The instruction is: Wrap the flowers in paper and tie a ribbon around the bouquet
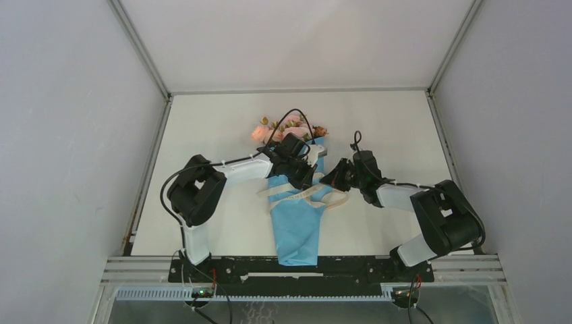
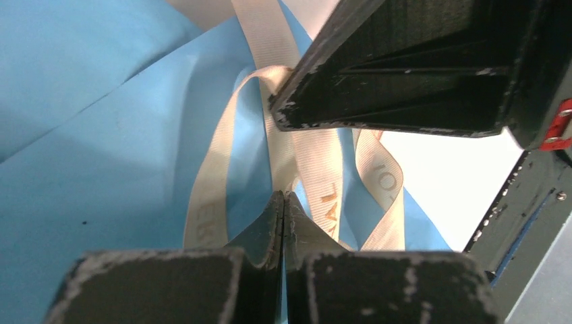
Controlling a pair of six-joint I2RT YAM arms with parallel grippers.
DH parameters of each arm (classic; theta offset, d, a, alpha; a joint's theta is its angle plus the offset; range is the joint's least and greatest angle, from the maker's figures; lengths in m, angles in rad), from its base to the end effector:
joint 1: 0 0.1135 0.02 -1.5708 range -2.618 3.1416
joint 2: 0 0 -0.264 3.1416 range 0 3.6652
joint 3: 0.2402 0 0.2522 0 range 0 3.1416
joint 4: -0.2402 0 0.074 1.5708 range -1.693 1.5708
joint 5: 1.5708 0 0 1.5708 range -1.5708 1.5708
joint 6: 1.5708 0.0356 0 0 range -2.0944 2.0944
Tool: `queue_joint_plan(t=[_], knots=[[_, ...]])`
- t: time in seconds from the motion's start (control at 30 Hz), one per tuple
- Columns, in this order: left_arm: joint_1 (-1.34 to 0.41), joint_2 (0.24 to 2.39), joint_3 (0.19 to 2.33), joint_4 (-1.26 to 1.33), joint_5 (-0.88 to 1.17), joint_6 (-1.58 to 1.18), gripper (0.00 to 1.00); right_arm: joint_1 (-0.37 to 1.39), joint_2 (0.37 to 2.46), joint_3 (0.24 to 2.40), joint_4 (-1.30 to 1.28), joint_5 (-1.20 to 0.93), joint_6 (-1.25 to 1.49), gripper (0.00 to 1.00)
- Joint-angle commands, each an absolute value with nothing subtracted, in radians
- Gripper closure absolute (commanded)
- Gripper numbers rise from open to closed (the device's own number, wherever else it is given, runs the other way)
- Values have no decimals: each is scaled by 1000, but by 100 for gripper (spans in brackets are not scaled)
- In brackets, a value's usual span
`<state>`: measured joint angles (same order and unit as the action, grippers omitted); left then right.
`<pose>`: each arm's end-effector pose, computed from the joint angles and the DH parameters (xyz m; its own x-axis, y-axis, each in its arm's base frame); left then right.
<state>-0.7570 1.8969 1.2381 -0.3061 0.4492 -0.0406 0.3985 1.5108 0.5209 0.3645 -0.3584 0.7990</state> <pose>0.2768 -0.2828 0.1739 -0.6294 0.5444 -0.5545 0.7735 0.5075 -0.3798 0.2493 0.1185 0.1423 -0.8245 0.3810 -0.4183 -0.0495 0.6878 0.7242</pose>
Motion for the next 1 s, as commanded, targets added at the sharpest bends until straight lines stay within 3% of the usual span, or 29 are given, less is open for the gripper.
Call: queue_joint_plan(t=[0.0,0.3,0.77,0.97], knots=[[-757,1831,1239,-311,392,-2,100,386,1425,550,300,-320,750,100],[-664,1753,1272,-371,394,-2,100,390,1400,480,340,-366,714,100],[-502,1600,1377,-635,524,69,100,451,1582,609,385,-422,675,100],[-485,1600,1449,-768,682,101,100,498,1621,697,381,-479,618,100]])
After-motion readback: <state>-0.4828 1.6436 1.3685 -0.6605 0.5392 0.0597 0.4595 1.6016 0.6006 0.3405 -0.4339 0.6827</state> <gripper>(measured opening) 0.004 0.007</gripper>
